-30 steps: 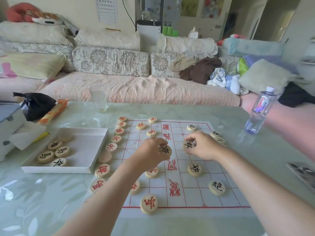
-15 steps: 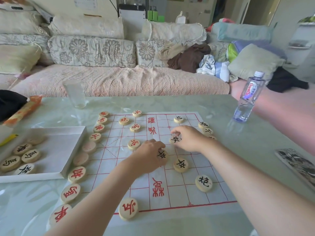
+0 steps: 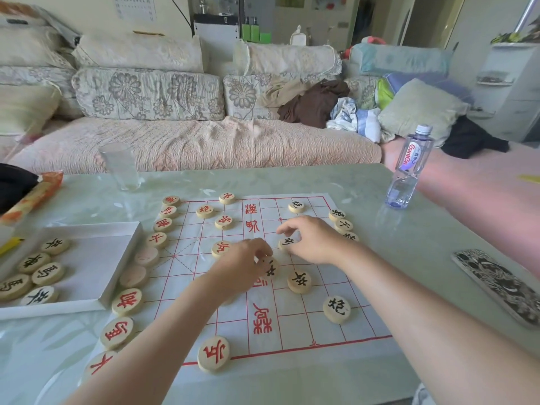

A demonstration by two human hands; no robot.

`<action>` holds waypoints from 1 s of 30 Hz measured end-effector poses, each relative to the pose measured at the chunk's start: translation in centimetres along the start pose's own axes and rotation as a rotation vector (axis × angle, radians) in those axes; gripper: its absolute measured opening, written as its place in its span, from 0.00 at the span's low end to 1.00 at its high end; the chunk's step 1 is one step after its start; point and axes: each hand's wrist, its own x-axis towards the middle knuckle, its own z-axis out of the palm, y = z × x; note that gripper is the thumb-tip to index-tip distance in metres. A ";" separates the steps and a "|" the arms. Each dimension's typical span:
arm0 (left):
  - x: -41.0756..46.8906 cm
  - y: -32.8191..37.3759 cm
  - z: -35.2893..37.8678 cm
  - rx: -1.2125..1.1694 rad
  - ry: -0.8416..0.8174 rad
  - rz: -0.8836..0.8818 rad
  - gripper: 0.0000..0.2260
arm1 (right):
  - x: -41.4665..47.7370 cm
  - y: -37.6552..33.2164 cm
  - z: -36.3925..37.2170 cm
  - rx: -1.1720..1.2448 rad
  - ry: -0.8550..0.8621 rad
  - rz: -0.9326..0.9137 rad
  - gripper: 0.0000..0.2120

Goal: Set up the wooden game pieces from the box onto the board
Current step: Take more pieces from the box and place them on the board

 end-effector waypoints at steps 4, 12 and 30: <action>-0.6 0.0 -0.6 -0.282 0.079 -0.080 0.05 | -2.1 -2.3 -0.1 0.190 -0.100 -0.074 0.17; -3.0 1.7 -1.2 -0.735 0.053 -0.234 0.11 | -6.6 -3.9 -0.9 0.130 -0.073 -0.151 0.17; -8.4 1.3 1.9 0.410 -0.036 0.283 0.18 | -13.7 -1.4 -0.4 -0.313 -0.321 -0.152 0.21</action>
